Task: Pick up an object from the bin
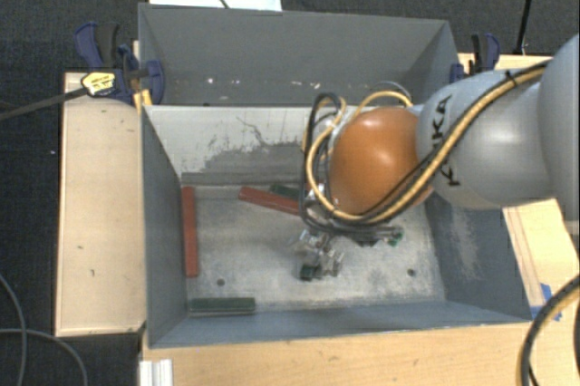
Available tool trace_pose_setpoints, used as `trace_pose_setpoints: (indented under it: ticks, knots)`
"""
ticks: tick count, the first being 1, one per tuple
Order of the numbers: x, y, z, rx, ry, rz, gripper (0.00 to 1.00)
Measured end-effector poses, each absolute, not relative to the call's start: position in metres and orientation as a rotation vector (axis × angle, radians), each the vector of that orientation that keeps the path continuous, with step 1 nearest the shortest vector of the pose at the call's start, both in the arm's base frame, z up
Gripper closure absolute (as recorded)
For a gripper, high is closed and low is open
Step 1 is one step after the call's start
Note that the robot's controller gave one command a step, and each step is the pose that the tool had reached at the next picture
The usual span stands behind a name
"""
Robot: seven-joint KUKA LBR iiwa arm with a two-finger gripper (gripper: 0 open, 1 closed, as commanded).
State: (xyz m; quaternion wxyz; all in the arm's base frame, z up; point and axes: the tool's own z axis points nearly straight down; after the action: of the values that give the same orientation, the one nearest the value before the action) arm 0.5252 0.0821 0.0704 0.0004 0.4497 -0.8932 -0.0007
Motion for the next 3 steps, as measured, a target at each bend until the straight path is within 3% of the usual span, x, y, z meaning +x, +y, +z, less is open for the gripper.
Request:
trace_pose_setpoints:
  ticks: [2, 3]
  knots:
    - [0.524, 0.082, 0.075, 1.41, -2.804, -0.005, 1.0]
    - [0.522, 0.082, 0.095, 1.405, -2.801, -0.007, 1.0]
